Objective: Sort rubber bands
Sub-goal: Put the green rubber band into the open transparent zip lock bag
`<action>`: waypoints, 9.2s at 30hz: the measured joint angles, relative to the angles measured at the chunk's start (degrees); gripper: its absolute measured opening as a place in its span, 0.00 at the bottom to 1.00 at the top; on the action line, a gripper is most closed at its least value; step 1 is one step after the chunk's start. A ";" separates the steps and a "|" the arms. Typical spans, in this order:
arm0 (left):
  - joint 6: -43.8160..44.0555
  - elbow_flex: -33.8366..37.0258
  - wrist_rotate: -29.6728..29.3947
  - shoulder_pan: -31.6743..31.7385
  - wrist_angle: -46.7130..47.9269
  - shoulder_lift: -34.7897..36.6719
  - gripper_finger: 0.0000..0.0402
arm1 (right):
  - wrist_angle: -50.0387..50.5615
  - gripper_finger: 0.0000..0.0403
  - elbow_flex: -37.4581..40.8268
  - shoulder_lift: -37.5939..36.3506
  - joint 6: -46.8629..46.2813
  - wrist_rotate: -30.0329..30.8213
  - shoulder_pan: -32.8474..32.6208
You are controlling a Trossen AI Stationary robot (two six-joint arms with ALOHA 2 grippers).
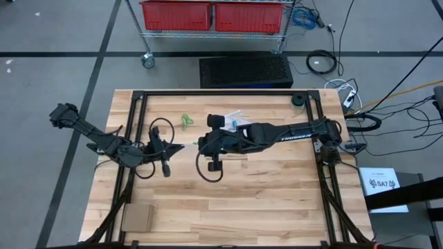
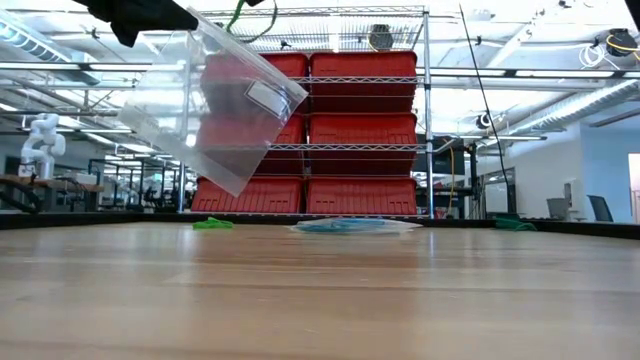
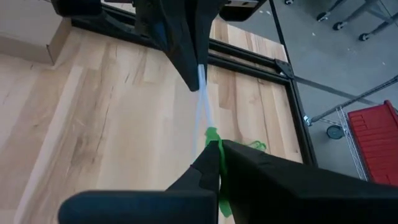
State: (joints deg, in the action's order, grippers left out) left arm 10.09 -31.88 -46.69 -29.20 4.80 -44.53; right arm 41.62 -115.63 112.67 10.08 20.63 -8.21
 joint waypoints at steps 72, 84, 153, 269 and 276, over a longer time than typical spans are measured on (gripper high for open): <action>-0.30 0.00 0.06 0.50 -0.42 0.00 0.00 | -4.82 0.13 0.00 5.68 -3.46 -13.28 4.10; -0.16 0.00 -0.29 0.73 -0.42 -0.10 0.00 | -4.88 0.56 0.00 5.26 -3.48 -13.29 4.11; -2.89 0.02 -36.72 -11.71 12.13 14.29 0.00 | -27.77 0.04 -10.97 41.24 -20.62 -3.86 20.52; -1.31 0.02 -31.49 -11.71 13.38 14.27 0.00 | 46.55 0.63 -5.62 24.17 -8.73 -17.45 4.32; -1.11 0.02 -31.50 -11.71 13.74 14.29 0.00 | 35.63 0.58 -5.39 23.95 -4.94 -14.44 4.81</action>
State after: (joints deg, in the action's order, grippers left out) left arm 8.98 -31.86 -78.19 -40.91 18.53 -30.24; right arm 77.25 -121.02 136.62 5.14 6.19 -3.39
